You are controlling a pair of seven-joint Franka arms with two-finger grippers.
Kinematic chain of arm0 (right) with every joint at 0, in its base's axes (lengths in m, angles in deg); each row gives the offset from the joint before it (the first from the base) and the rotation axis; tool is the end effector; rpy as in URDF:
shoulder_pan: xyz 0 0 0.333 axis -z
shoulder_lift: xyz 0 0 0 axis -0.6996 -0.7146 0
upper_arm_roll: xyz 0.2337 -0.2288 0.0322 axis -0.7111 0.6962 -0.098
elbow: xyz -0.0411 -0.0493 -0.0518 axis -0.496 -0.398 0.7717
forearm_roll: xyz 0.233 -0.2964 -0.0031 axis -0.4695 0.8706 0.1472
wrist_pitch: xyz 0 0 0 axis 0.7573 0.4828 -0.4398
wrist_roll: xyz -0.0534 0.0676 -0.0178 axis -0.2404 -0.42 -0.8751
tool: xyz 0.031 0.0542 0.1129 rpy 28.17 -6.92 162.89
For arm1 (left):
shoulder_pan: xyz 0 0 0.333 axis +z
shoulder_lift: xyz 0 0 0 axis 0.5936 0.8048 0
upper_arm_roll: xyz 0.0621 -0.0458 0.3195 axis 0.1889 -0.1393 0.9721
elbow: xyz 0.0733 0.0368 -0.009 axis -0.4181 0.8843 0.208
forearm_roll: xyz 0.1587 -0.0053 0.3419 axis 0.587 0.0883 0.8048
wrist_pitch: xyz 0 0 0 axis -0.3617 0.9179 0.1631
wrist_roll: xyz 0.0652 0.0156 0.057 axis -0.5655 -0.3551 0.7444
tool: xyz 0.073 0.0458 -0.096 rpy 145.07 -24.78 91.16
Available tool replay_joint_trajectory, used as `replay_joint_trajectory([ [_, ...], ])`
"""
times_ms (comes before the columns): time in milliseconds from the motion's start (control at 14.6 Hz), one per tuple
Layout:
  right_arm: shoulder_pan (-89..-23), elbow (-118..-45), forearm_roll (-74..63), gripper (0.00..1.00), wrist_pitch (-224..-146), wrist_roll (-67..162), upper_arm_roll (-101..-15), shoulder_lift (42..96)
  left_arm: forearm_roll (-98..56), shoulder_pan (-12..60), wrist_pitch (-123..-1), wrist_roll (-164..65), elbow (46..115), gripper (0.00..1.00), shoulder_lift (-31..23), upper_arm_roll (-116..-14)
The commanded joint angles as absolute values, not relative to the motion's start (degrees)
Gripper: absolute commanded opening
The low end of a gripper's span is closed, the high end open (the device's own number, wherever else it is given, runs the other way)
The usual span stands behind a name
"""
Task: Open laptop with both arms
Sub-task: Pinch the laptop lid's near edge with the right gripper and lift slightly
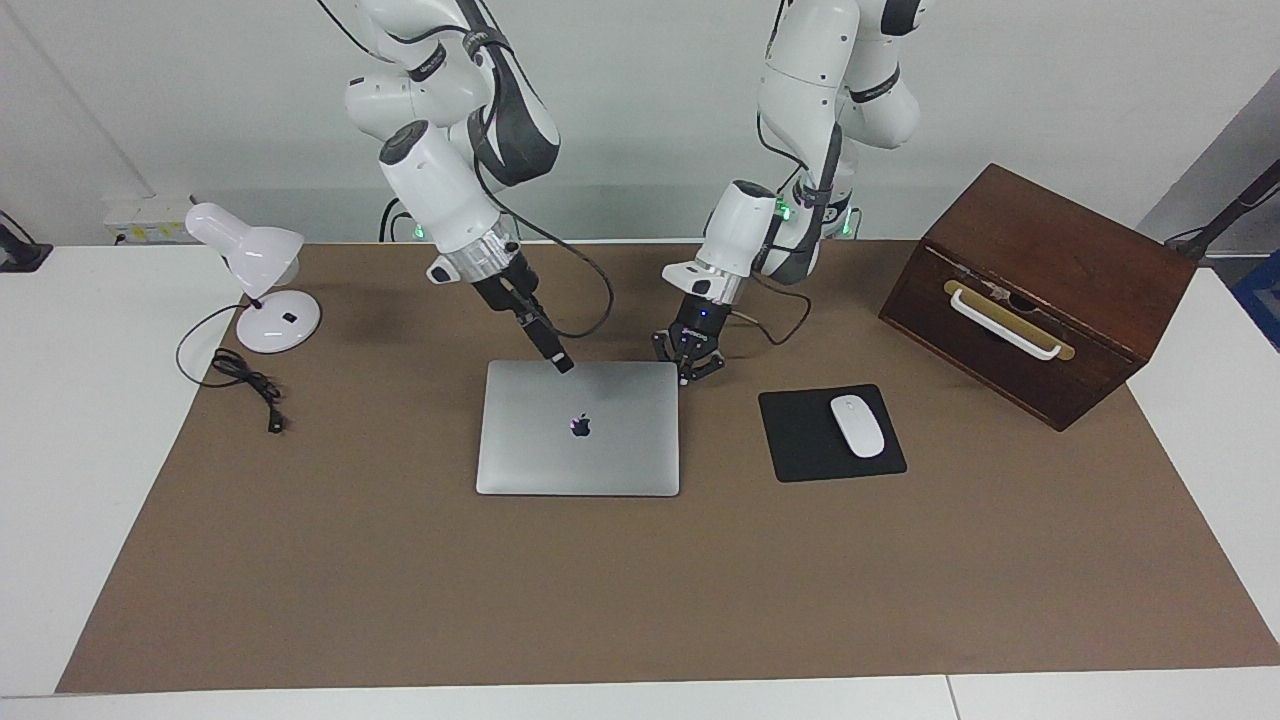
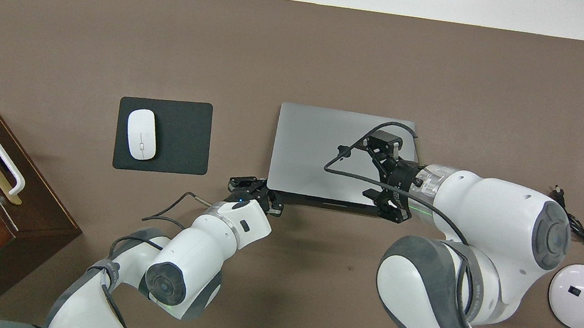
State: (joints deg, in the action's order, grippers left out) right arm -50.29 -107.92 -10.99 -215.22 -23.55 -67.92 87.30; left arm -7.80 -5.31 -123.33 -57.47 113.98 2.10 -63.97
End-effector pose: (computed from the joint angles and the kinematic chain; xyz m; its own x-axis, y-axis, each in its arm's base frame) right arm 0.4938 0.2070 0.4163 0.4361 -0.8489 -0.2985 -0.8619 -0.2987 -0.4097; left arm 0.4058 -0.3450 0.2786 0.7346 -0.2285 0.6388 -0.4287 -0.8861 0.1760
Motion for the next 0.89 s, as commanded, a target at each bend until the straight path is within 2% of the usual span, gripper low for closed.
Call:
replay_joint_trajectory([
  [0, -50.1, -109.4, -12.7, 1.00, -217.1, -23.9, -69.1, 87.3, -7.9, -5.1, -124.4, -58.4, 112.9, 0.00, 4.1, -64.2],
  [412, -50.1, -113.5, -17.5, 1.00, -226.8, -23.9, -73.3, 85.9, -7.9, -5.1, -124.5, -59.2, 112.9, 0.00, 4.5, -64.2],
  [825, -50.0, -115.5, -18.0, 1.00, -225.7, -23.2, -74.0, 85.3, -7.8, -5.2, -124.5, -59.8, 112.9, 0.00, 4.8, -64.1],
])
